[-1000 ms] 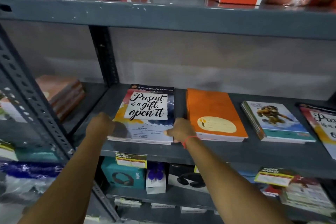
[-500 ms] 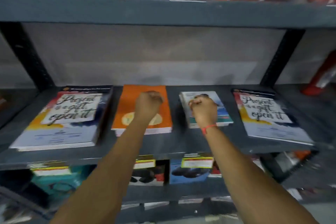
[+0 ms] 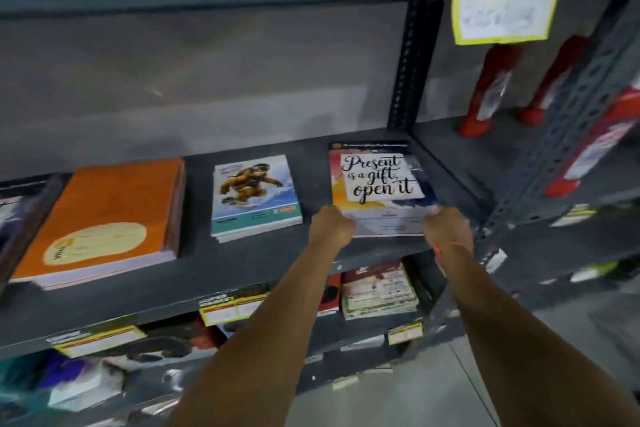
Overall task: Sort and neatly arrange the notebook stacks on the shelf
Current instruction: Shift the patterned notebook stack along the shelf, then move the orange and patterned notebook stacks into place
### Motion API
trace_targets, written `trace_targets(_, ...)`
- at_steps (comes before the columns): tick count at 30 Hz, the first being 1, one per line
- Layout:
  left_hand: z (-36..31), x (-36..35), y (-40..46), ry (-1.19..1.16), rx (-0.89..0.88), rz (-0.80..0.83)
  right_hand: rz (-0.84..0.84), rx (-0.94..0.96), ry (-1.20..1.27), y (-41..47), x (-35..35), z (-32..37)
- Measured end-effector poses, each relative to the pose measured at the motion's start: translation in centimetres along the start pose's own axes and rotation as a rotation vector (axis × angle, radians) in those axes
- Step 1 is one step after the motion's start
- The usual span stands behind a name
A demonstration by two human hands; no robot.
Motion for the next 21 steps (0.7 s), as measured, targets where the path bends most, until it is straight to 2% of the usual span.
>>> trace_targets(3,0.5,-0.3,0.7,-0.090,0.094,-0.073,0.028,0.003,-0.064,1.5,0.3,-1.5)
trace_targets(6,1.3,-0.5,1.5,-0.225,0.172,-0.104,0.047,-0.020,-0.001,2.7,0.3,-2.2)
trace_targets(10,1.8,-1.1,1.6,-0.413,0.255,-0.055,0.112,-0.160,0.194,3.6,0.9,-3.7)
trace_targets(13,1.4,-1.4,0.9,-0.497,0.261,-0.041,0.221,-0.292,0.480,3.7,0.3,-4.5)
trace_targets(17,0.7,-1.0,0.4,-0.625,0.256,-0.035,0.338,-0.314,0.653,3.3,-0.2,-3.8)
trace_targets(21,0.4,0.9,0.3,-0.643,0.212,-0.044,0.409,-0.350,0.808,2.1,-0.1,-2.9)
Point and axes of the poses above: each hand's wrist, its own y-axis towards the middle knuckle, its own x-axis out of the back of the hand, z = x × y, the point moved 8 cm from there along y, towards the middle knuckle
